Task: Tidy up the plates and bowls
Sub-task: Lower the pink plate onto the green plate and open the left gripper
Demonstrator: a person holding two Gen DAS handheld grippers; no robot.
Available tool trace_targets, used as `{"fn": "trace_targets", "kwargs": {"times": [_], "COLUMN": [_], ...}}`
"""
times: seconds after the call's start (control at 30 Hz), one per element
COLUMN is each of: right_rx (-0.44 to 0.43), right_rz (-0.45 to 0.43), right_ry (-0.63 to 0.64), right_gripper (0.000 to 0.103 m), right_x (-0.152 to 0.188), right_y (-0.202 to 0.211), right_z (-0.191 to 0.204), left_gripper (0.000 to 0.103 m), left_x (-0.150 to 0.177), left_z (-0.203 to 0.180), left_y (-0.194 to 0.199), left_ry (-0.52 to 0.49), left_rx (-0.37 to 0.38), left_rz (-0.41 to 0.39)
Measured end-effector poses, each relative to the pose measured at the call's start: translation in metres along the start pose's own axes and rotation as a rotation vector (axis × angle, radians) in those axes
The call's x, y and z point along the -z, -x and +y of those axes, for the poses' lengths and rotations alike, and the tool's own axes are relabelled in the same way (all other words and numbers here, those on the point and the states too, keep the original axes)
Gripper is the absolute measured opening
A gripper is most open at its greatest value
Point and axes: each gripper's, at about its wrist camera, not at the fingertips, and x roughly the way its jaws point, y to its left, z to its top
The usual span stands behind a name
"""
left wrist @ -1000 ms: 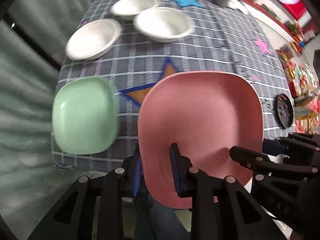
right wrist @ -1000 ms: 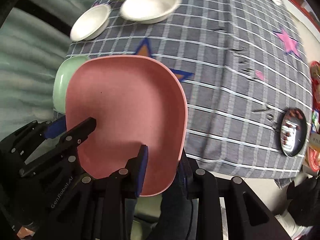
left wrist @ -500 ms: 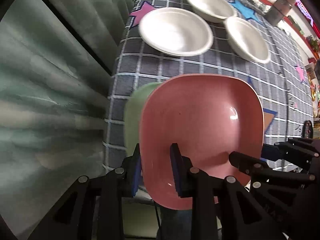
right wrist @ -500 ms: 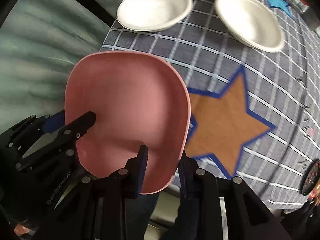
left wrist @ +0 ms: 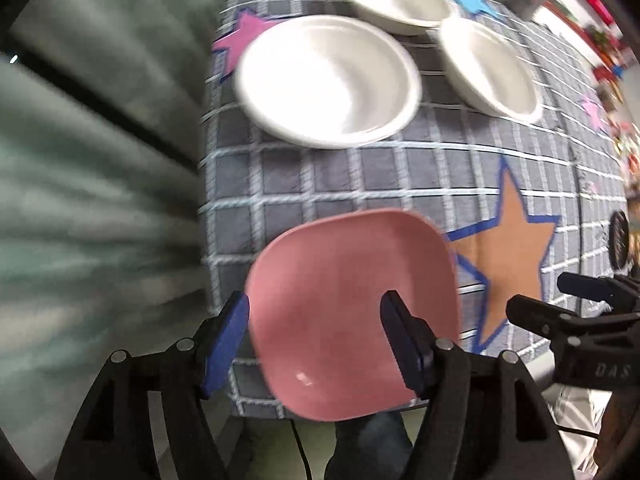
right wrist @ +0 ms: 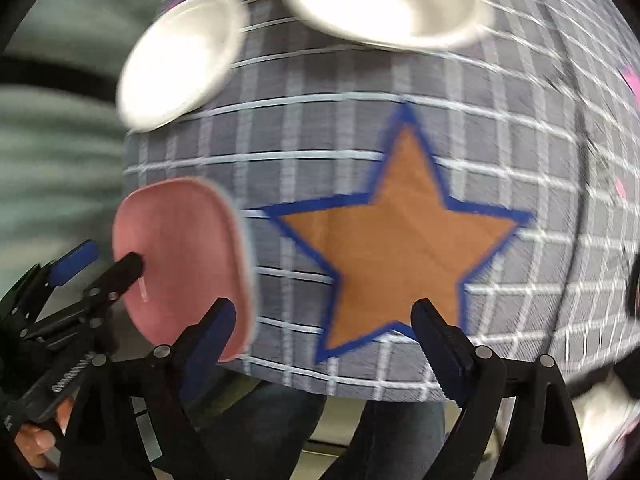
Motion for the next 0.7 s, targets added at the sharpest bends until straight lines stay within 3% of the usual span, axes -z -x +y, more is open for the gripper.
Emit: {"fn": "trace_targets", "kwargs": {"times": [0.33, 0.47, 0.7], "right_rx": [0.001, -0.010, -0.056], "right_rz": [-0.028, -0.030, -0.014], "right_ry": [-0.255, -0.262, -0.190], "right_gripper": [0.091, 0.091, 0.091], "right_x": [0.034, 0.031, -0.007], "right_y": [0.014, 0.020, 0.025], "right_z": [-0.089, -0.108, -0.120], "left_gripper": [0.077, 0.078, 0.080], "left_x": [-0.026, -0.036, -0.055], "left_z": [-0.063, -0.079, -0.080], "left_y": [0.010, 0.009, 0.008], "left_ry": [-0.156, -0.162, -0.079], "left_rx": [0.096, 0.125, 0.086], "left_rz": [0.005, 0.013, 0.015]}}
